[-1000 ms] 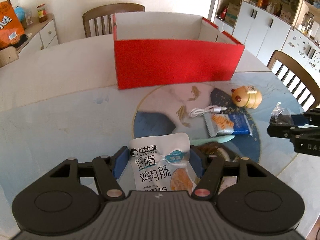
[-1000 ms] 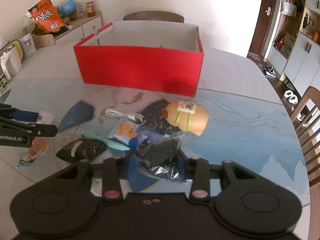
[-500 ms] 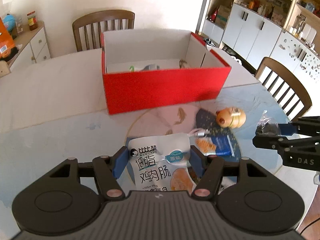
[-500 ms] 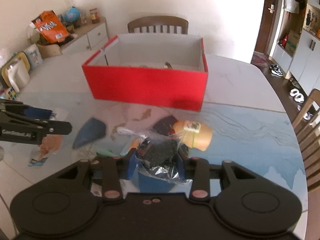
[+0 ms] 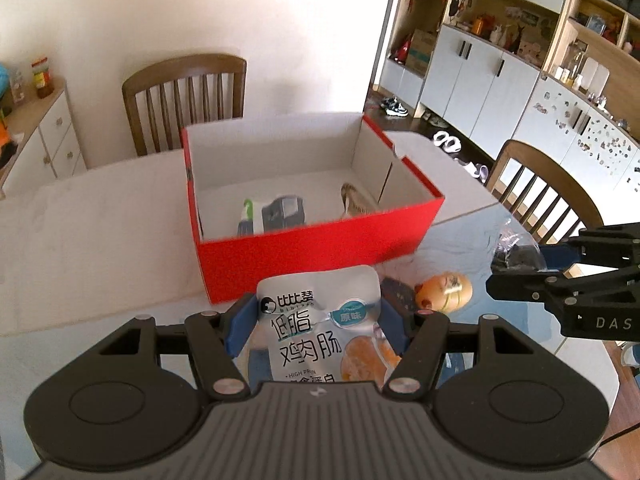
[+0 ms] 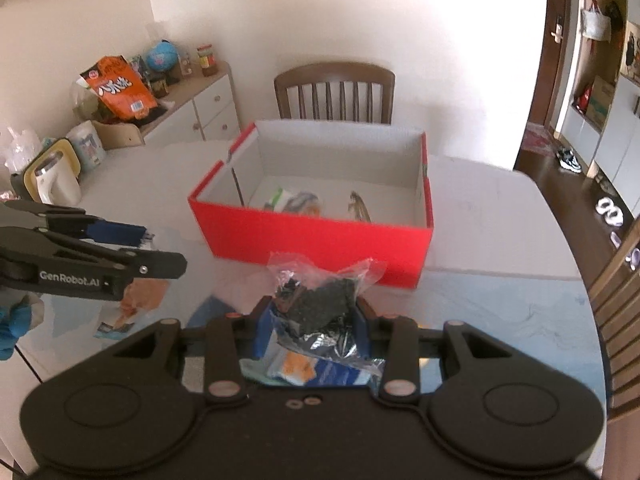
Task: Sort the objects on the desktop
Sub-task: 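Carry both held bags over the red box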
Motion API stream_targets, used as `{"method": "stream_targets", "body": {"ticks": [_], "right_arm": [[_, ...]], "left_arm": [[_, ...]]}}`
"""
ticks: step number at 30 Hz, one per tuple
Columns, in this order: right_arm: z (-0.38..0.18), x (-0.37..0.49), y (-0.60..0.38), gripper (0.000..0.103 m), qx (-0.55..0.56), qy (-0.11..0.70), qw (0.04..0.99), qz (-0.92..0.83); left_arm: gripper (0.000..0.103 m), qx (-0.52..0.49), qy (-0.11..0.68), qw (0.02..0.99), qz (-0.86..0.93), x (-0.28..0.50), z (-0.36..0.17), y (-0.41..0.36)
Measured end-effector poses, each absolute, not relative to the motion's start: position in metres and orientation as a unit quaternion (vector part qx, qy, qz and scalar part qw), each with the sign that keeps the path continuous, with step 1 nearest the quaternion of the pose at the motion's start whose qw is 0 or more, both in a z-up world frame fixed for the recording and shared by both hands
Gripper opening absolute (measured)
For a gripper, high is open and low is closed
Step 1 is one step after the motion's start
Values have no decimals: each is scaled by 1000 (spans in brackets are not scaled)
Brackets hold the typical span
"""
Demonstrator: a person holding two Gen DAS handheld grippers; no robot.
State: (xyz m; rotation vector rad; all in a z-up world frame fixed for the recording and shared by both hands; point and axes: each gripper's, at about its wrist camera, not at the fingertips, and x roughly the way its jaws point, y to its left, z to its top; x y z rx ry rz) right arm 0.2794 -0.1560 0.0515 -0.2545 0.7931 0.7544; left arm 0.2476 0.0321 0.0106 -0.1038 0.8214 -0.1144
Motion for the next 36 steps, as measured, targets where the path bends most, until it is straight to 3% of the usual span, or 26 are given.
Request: {"method": "stream_targets", "body": {"ticks": [16, 36], "right_arm": [[71, 331, -108, 39, -121, 371, 857, 337], [57, 379, -71, 39, -113, 381, 865, 307]], "left_arm": [[64, -45, 370, 927, -34, 327, 53, 45], [64, -11, 362, 932, -17, 404, 60, 64]]}}
